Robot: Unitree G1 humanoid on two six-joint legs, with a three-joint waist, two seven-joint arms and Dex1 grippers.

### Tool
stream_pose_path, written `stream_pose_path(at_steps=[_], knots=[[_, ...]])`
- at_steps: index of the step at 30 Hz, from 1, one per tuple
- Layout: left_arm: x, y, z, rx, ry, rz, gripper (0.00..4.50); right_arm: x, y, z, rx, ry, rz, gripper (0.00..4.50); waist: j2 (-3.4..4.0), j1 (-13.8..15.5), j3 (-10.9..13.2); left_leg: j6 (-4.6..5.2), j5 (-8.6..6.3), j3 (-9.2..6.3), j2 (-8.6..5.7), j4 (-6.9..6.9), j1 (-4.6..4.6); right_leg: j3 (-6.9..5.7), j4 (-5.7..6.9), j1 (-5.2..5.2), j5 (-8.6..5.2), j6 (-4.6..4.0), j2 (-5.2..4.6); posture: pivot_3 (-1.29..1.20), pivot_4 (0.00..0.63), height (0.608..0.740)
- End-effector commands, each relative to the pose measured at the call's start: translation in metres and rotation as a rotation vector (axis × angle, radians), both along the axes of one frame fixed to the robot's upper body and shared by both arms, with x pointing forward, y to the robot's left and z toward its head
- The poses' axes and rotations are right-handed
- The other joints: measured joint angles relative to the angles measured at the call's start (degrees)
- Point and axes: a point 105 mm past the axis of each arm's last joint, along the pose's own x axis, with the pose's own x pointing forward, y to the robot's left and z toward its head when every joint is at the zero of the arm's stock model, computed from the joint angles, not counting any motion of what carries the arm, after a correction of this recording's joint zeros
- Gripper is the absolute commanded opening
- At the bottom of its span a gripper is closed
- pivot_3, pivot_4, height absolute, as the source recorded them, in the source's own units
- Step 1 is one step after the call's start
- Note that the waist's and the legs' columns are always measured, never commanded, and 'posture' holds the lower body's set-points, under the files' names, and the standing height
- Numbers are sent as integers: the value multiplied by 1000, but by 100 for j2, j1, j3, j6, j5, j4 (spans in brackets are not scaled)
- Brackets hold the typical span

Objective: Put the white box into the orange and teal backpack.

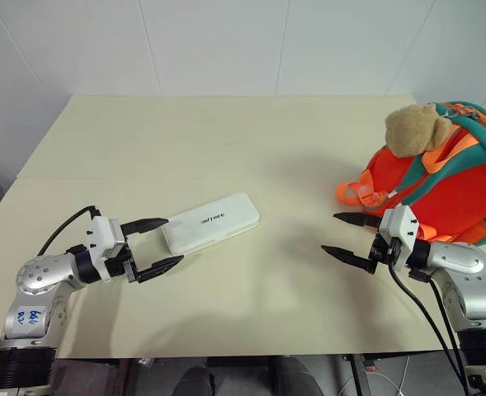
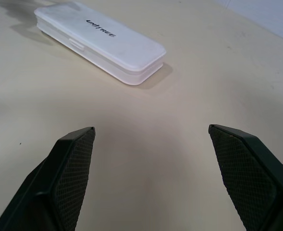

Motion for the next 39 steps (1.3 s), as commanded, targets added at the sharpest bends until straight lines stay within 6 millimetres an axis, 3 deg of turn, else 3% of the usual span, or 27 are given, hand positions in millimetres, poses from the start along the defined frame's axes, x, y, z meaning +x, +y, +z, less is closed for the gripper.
stream_pose_path(at_steps=[1, 9, 11, 12, 15, 23, 27, 32, 39], knots=[[-7, 3, 9, 13, -36, 4, 4472, 2, 3, 12, -13, -41, 25, 4500, 0, 0, 0, 0, 0, 0, 0, 0, 0, 0, 0, 0, 0, 0, 0, 0, 150, 740], [-11, 8, 10, 12, -32, 54, 4472, 12, 9, 10, -11, -34, 53, 4500, 0, 7, 0, 0, 0, 0, 0, 0, 0, 0, -3, 1, 0, 0, -2, 0, 150, 740], [-14, 14, 11, 15, -39, 73, 4500, 14, 15, 10, 9, -36, 79, 4122, 0, 5, 0, 0, 0, 1, 0, -1, 0, 0, -3, 0, 0, 0, -2, 0, 150, 740], [-15, 18, 12, 14, -44, 86, 4500, 14, 18, 9, 17, -32, 95, 3913, 0, 2, 0, 0, 0, 0, 2, -1, 0, -1, -3, 0, 0, 0, 0, 0, 150, 740], [-20, 30, 13, 7, -39, 131, 3871, 24, 29, 6, 21, -37, 115, 2875, 0, -28, 0, 0, 0, 1, 6, -4, 2, 0, -1, -2, 0, -1, 2, 0, 150, 740], [-16, 60, 5, -12, 13, 325, 1366, 61, 61, 5, -5, -89, 129, 113, 3, -33, 2, -2, 1, 3, 3, -1, 4, 0, 4, -2, -1, -2, 0, 0, 150, 740], [-6, 66, -11, -57, 76, 464, 71, 90, 77, 5, -48, -99, 60, 121, 4, -35, 2, -4, 1, 4, 2, -6, 3, -2, 8, -9, -1, -2, -3, 0, 150, 740], [5, 57, -22, -125, 134, 575, 28, 108, 88, 6, -79, -95, 16, 121, 4, -25, 2, -9, -1, 5, 4, -6, -5, -27, 27, -16, -1, -3, -11, 0, 150, 740], [9, 27, -42, -172, 218, 566, 28, 110, 108, -1, -97, -64, 51, 121, 3, -72, 2, -15, -5, 54, 3, -6, -1, -45, 25, -24, -1, -3, -31, 0, 150, 740]])
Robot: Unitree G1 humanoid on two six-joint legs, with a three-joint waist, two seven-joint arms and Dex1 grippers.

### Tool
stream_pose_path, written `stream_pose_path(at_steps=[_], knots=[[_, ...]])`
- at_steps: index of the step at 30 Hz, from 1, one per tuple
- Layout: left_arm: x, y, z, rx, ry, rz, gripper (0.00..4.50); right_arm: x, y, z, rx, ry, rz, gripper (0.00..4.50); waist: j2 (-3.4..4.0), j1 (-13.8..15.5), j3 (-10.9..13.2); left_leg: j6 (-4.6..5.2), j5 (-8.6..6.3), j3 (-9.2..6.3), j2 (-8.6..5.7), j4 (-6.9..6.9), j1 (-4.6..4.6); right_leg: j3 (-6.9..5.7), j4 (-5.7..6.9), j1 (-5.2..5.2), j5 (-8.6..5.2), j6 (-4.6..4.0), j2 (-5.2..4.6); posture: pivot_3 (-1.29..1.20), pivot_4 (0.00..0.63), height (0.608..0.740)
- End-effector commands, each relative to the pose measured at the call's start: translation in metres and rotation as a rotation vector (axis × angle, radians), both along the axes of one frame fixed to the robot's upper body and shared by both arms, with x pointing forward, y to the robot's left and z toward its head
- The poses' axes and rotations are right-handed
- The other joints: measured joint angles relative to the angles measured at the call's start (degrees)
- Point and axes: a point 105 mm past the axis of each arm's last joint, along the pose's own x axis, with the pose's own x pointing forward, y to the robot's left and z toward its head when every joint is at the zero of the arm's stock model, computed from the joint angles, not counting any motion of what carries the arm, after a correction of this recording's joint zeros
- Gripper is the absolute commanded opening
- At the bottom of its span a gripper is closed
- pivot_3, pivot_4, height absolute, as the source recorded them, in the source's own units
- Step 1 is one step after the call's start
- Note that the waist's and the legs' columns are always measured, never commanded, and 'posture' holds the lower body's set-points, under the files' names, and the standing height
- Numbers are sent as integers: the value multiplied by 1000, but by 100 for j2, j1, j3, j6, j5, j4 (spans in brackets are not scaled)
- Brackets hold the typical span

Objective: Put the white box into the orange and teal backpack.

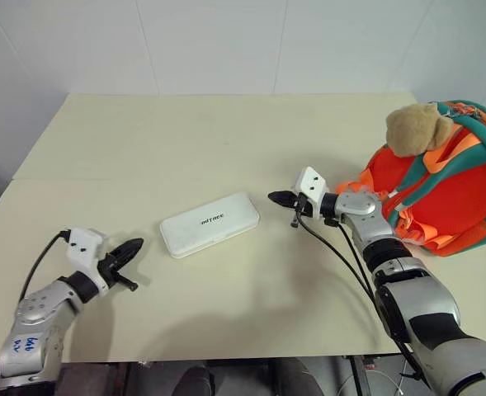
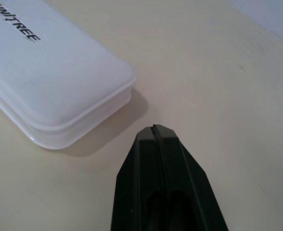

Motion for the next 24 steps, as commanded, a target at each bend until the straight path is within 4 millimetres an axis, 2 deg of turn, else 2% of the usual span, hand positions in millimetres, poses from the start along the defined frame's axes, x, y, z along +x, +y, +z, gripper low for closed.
stream_pose_path(at_steps=[1, 5, 14, 20, 24], knots=[[2, -11, 2, -11, -14, -10, 28, 1, 11, 9, 2, -32, 26, 121, 0, -31, 0, 0, 0, 4, -1, 0, 2, 0, 0, 0, 0, 0, -2, 0, 150, 740], [4, -21, 2, -30, -20, -38, 28, -1, 23, 2, 10, 0, 48, 121, 0, -96, 0, 0, 0, 6, 0, 2, 4, -1, 5, -1, 0, 0, -2, 0, 150, 740], [6, -24, 0, -22, -15, -62, 28, -14, 41, -14, 18, 74, 142, 121, 0, -114, 0, 0, -1, 7, 0, 3, 6, 0, 10, -2, 0, 0, -2, 0, 150, 740], [4, -36, -2, -10, -5, -129, 28, -22, 36, -12, 33, 80, 185, 121, 0, -110, 0, 0, -1, 7, 0, 3, 7, 0, 11, -2, 0, 0, -2, 0, 150, 740], [-2, -50, -4, 10, 8, -232, 28, -35, 21, -13, 34, 90, 207, 121, 0, -68, 0, 0, -2, 6, -1, 3, 5, -3, 9, -1, 0, 0, -4, 0, 150, 740]])
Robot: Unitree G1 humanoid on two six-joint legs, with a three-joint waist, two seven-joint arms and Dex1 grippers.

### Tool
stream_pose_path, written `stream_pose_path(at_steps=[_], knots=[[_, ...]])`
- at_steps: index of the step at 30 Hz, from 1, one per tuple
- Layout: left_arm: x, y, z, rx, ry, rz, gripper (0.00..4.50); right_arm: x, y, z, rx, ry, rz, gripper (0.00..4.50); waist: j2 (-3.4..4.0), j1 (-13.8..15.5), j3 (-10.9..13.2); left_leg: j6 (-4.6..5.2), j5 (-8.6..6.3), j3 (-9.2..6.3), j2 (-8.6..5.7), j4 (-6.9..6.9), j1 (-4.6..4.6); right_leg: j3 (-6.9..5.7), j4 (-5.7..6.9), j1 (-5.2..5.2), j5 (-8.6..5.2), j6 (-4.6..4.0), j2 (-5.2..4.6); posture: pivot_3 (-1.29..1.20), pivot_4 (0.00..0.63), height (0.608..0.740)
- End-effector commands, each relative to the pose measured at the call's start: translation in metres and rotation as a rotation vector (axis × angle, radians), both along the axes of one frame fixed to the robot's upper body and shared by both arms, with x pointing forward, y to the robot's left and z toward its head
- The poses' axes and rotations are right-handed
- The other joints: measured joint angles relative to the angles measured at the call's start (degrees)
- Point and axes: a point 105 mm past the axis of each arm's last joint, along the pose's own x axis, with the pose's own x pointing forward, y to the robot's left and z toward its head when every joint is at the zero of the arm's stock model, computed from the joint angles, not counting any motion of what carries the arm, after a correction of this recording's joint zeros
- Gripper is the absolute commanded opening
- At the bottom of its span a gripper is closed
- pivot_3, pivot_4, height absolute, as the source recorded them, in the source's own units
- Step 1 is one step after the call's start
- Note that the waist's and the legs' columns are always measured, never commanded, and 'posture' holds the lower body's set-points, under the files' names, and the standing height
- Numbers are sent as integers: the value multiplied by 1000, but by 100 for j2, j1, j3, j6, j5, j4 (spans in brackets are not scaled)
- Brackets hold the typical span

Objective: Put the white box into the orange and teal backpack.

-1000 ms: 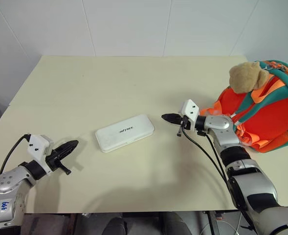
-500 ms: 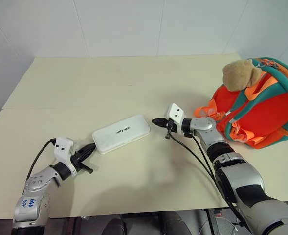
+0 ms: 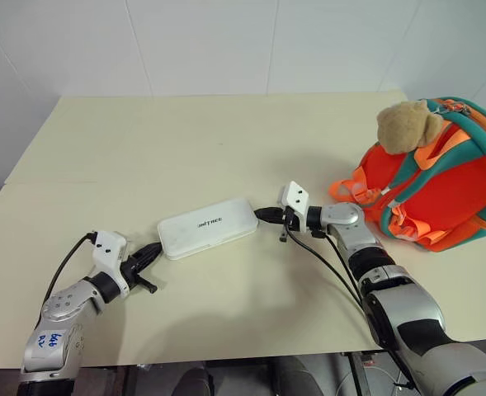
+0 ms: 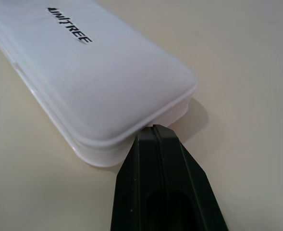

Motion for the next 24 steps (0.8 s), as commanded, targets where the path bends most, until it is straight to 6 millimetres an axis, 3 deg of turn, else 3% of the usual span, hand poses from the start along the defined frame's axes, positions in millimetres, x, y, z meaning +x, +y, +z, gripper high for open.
stream_pose_path(at_steps=[1, 9, 16, 24], knots=[[-6, -28, 6, 16, -26, -165, 28, -17, -1, 8, 18, -15, 70, 121, 0, 21, 0, 0, 0, 0, -2, 0, 0, -2, -1, 0, 0, 0, -3, 0, 150, 740], [-13, -50, 5, 18, -16, -317, 28, -63, -37, 6, 3, 42, 9, 121, 0, 162, 0, 6, -4, 6, -15, 2, 0, -25, -14, 2, 0, 1, -27, 0, 150, 740], [-17, -58, 0, 35, 4, -383, 28, -98, -73, 1, -17, 111, -122, 121, 0, 163, 0, 6, -4, 6, -16, 4, 2, -28, -37, 9, 0, 0, -30, 0, 150, 740], [-19, -61, -2, 37, 17, -428, 28, -110, -104, -7, -25, 143, -282, 121, -2, 158, -1, 7, -3, 8, -17, 7, 7, -25, -36, 13, 1, 2, -29, 0, 150, 740]])
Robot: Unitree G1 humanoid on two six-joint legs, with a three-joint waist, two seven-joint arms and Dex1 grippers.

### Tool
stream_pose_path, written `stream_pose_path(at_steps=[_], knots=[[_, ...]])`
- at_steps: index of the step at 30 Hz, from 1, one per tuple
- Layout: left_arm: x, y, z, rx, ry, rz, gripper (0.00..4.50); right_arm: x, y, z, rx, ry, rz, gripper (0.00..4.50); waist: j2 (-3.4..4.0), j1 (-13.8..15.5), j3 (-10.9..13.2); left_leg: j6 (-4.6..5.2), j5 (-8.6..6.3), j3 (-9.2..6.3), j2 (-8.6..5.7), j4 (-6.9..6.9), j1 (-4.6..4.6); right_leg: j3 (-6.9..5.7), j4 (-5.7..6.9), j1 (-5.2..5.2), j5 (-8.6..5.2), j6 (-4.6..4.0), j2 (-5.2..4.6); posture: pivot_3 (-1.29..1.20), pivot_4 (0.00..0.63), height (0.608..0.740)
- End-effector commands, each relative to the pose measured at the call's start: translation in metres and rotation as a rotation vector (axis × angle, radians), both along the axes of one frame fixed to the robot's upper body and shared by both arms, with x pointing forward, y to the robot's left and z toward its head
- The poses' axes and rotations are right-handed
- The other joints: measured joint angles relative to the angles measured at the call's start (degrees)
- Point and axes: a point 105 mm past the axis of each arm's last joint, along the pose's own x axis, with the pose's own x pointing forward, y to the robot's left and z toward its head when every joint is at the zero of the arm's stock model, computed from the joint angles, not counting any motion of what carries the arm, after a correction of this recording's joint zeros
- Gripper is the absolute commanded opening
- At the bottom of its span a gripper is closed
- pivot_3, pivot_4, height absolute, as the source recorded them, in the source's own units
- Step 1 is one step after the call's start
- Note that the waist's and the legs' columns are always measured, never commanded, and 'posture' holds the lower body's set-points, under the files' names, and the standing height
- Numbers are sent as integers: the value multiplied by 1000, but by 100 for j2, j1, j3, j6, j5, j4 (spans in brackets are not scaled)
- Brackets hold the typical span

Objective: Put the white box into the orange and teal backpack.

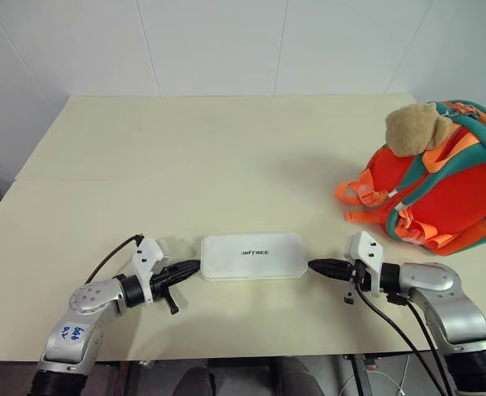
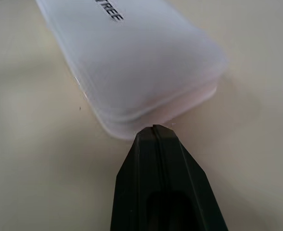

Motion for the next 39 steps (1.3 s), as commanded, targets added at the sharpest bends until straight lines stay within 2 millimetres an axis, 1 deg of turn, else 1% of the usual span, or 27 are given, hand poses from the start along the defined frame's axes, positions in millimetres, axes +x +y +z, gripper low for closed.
stream_pose_path(at_steps=[1, 6, 8, 10, 13, 14, 15, 16, 18, 20, 21, 22, 25, 28, 30, 32, 35, 36, 39], knots=[[-3, -4, 5, 9, -29, -46, 28, 1, -12, 11, 5, -60, -58, 121, -1, 7, -1, 0, 0, -1, 0, 0, 2, -1, 0, 2, 0, 0, 0, 0, 150, 740], [-4, -3, 5, 23, -28, -48, 28, 4, -14, 12, 15, -73, -63, 121, -1, 7, -1, 1, 0, 0, 0, 0, 2, -1, 0, 2, 0, 1, 0, 0, 150, 740], [0, 6, 7, 52, -40, -18, 28, 5, -12, 16, 33, -55, -41, 121, -1, 5, -1, 1, 0, 0, 0, 0, 2, -1, -1, 2, 0, 1, 0, 0, 150, 740], [3, 18, 9, 80, -38, 17, 0, 3, -12, 18, 50, -16, -24, 842, -1, 1, -1, 1, 0, 0, 0, 0, 2, -1, 1, 2, 0, 1, 0, 0, 150, 740], [3, 37, 15, 79, 4, 44, 621, 8, -20, 30, 68, -16, -54, 1693, -1, 2, 0, 1, 1, -2, 2, -1, 2, -3, 1, 2, 0, 0, 1, 0, 150, 740], [2, 40, 16, 78, 14, 44, 960, 9, -22, 33, 71, -17, -61, 2091, -1, -1, 0, 1, 1, -2, 2, -1, 2, -3, 0, 2, 0, 0, 2, 0, 150, 740], [0, 46, 18, 77, 34, 36, 1250, 12, -26, 38, 78, -13, -79, 2383, 0, 0, 0, 1, 0, -2, 2, -1, 2, -2, 0, 2, 0, 0, 1, 0, 150, 740], [-3, 51, 20, 51, 70, 25, 1549, 18, -33, 42, 71, -14, -111, 2735, -1, -1, 0, 2, 0, -2, 1, -1, 1, -2, -1, 2, 0, 0, 0, 0, 150, 740], [-8, 57, 27, -3, 144, -5, 2199, 21, -40, 46, 48, 36, -114, 3428, 0, -2, 0, 3, 0, 0, 0, 1, 0, -2, -3, 2, 0, 0, -2, 0, 150, 740], [-10, 61, 32, -45, 212, -26, 2787, 23, -43, 51, 67, 116, -120, 4082, 1, -2, 1, 5, -1, 0, 0, -1, 0, -3, -5, 2, -1, -1, -2, 0, 150, 740], [-10, 61, 34, -63, 248, -36, 3141, 27, -44, 55, 69, 122, -138, 4454, 1, 3, 1, 5, -2, -1, 2, -3, 0, -6, -4, 0, -2, -3, -2, 0, 150, 740], [-8, 60, 37, -80, 271, -36, 3458, 29, -45, 56, 74, 164, -153, 4500, 1, 5, 1, 6, -2, -5, 3, -4, 0, -11, -4, 1, -3, -4, -1, 0, 150, 740], [-1, 56, 43, -165, 371, -27, 4420, 22, -38, 56, 94, 341, -143, 4500, 4, 12, 3, 6, -1, -12, 2, -2, -8, -20, -4, -1, -3, -5, -3, 0, 150, 740], [0, 46, 42, -201, 473, -51, 4467, 19, -28, 58, 146, 471, -145, 4500, 4, 1, 3, 7, -2, -13, 2, -4, -12, -22, -4, -4, -3, -4, -3, 0, 150, 740], [6, 40, 37, -195, 492, -29, 4467, 20, -22, 56, 154, 533, -164, 4500, 4, -13, 3, 9, -3, -12, 2, -6, -13, -22, -2, -5, -3, -4, -4, 0, 150, 740], [10, 30, 35, -226, 514, -35, 4467, 21, -14, 54, 162, 562, -158, 4500, 4, -13, 3, 11, -4, -10, 2, -6, -13, -22, -2, -6, -3, -4, -3, 0, 150, 740], [10, 14, 31, -251, 567, -67, 4467, 22, -3, 52, 193, 604, -143, 4500, 4, 1, 3, 10, -4, -11, 2, -5, -16, -25, -6, -8, -3, -4, -3, 0, 150, 740], [9, 9, 29, -248, 578, -78, 4467, 23, -1, 49, 179, 608, -146, 4500, 4, 2, 3, 10, -4, -11, 2, -4, -16, -25, -5, -8, -2, -4, -3, 0, 150, 740], [9, 2, 24, -237, 593, -85, 4467, 26, 6, 44, 178, 623, -142, 4500, 4, 10, 3, 10, -4, -10, -1, -2, -15, -25, -6, -8, -2, -3, -7, 0, 150, 740]])
